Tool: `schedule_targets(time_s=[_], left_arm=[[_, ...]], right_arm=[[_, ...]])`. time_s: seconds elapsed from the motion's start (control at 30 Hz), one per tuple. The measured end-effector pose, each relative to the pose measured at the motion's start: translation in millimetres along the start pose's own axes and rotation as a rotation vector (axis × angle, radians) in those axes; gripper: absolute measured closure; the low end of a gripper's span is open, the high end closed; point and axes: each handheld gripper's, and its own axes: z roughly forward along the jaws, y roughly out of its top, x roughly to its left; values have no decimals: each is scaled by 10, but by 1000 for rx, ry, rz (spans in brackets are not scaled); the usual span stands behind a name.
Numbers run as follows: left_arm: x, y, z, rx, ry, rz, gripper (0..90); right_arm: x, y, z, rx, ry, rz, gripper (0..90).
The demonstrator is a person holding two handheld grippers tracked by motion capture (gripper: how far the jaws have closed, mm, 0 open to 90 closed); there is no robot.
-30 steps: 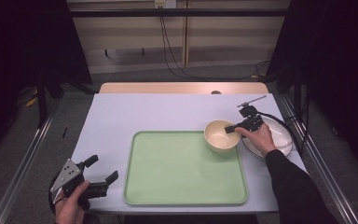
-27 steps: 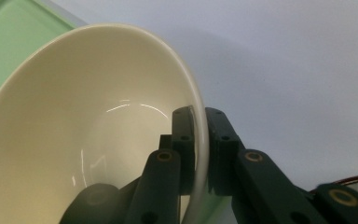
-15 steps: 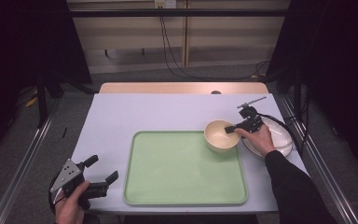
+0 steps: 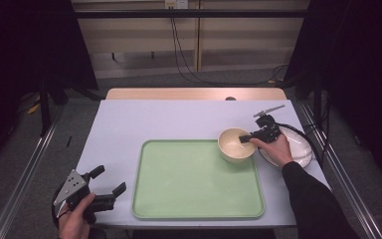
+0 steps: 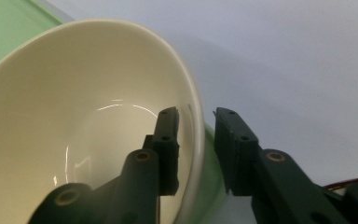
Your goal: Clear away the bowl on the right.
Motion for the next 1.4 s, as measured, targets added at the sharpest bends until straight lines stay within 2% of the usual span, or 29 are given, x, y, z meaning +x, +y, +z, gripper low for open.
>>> schedule_targets(time_s=[0.07, 0.17, 0.2, 0.27, 0.4, 0.43, 0.5, 0.53, 0.67, 0.73, 0.8, 1.0, 1.07, 1.17, 1.23, 1.33, 1.4], left_arm=[[0, 0, 2, 1, 0, 0, 0], [1, -2, 1, -2, 1, -3, 0], [-4, -3, 3, -8, 1, -11, 1], [2, -2, -2, -2, 1, -3, 0], [2, -1, 1, -2, 1, -3, 1], [-2, -1, 3, -3, -3, -5, 0], [0, -1, 1, -1, -3, -3, 0], [-1, -1, 2, -2, -2, -3, 0], [0, -1, 1, -1, -2, -3, 0], [0, -1, 1, -1, -2, -2, 0], [1, -1, 1, -1, -1, -3, 0], [4, -1, 0, -1, 2, -4, 0], [4, 0, -1, 0, 0, -2, 0], [8, 0, -1, 1, 7, 1, 0], [9, 0, -2, 2, 7, 2, 0], [7, -2, -1, -2, -2, -5, 0], [7, -1, -2, 0, 3, -3, 0]], right_arm=[[1, -2, -14, -5, 0, -7, 684], [-4, -3, -37, -26, 7, -10, 608], [1, -4, -40, -28, -10, -6, 577], [-1, -3, -36, -32, 11, -7, 543], [-2, -3, -31, -50, 9, -9, 423], [-1, 0, -34, -54, -5, -8, 378], [-4, 4, -47, -81, 4, -8, 322], [-9, 8, -49, -85, 3, -5, 263], [-17, 17, -50, -97, -2, 10, 128], [-9, 15, -59, -112, -7, -6, 44], [-7, 15, -75, -127, 6, -9, 28], [-14, 27, -113, -165, -20, 10, 31], [-14, 22, -131, -187, -16, -6, 33], [-15, 20, -164, -219, -40, -21, 25], [-22, 21, -181, -217, -46, -27, 29], [-12, 5, -222, -266, -77, -57, 29], [-11, -7, -253, -293, -84, -54, 27]])
